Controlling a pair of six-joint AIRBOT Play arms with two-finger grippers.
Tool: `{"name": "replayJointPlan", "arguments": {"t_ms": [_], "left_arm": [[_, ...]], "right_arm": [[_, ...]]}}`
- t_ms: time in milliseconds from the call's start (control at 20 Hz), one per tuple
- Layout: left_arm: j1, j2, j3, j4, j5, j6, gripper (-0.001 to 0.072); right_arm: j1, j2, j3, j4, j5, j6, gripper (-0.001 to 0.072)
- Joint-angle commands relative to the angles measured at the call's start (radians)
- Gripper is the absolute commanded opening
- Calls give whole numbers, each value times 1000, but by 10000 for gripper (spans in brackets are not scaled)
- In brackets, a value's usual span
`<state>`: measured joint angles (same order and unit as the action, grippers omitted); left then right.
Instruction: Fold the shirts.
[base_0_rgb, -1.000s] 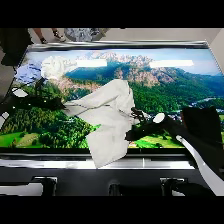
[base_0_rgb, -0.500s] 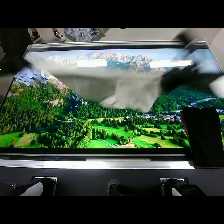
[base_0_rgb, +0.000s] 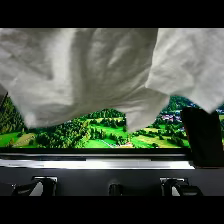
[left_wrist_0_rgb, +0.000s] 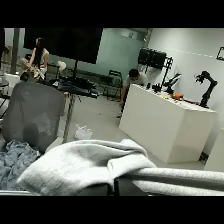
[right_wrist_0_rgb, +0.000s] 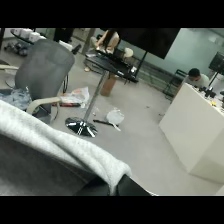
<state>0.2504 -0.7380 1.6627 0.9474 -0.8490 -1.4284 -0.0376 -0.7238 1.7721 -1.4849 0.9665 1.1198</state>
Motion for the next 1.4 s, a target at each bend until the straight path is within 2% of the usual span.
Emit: {"name": "replayJointPlan", "arguments": {"t_ms": [0, 200, 300, 400, 600, 800, 950, 1100, 1150, 1200, 1250, 1300, 1350], "left_arm": [[-2, 11, 3, 61, -54, -9, 37], [-3, -116, -2, 100, -171, -9, 37], [-3, -224, -45, 100, -241, -9, 37], [-3, -352, -133, 99, -236, -9, 38], [-5, -674, -179, 3, -82, -8, 39], [-14, -875, -141, -215, 98, 76, 39], [-46, -946, -142, -230, 82, 154, 39], [-74, -981, -142, -230, 24, 164, 46], [-72, -978, -138, -230, 15, 164, 161], [-57, -974, -122, -230, -19, 164, 402], [-27, -970, -90, -225, -85, 162, 484], [8, -966, -52, -190, -167, 159, 472], [44, -964, -16, -116, -264, 115, 457]], "right_arm": [[-3, -18, 13, -25, 28, 0, 49], [-3, -196, 12, -23, 92, -1, 49], [-3, -369, 10, -7, 203, -1, 49], [-3, -558, 10, 17, 224, -1, 52], [-3, -889, 10, 143, 10, 3, 52], [-3, -1014, 10, 211, -171, 9, 51], [-2, -1072, 10, 214, -169, 80, 51], [-3, -1111, 11, 259, -112, 123, 63], [-6, -1104, 11, 274, -102, 123, 176], [-21, -1083, 21, 280, -64, 116, 412], [-44, -1054, 32, 280, -8, 89, 534], [-77, -1019, 36, 278, 58, 44, 588], [-124, -984, 36, 277, 141, -13, 588]]}}
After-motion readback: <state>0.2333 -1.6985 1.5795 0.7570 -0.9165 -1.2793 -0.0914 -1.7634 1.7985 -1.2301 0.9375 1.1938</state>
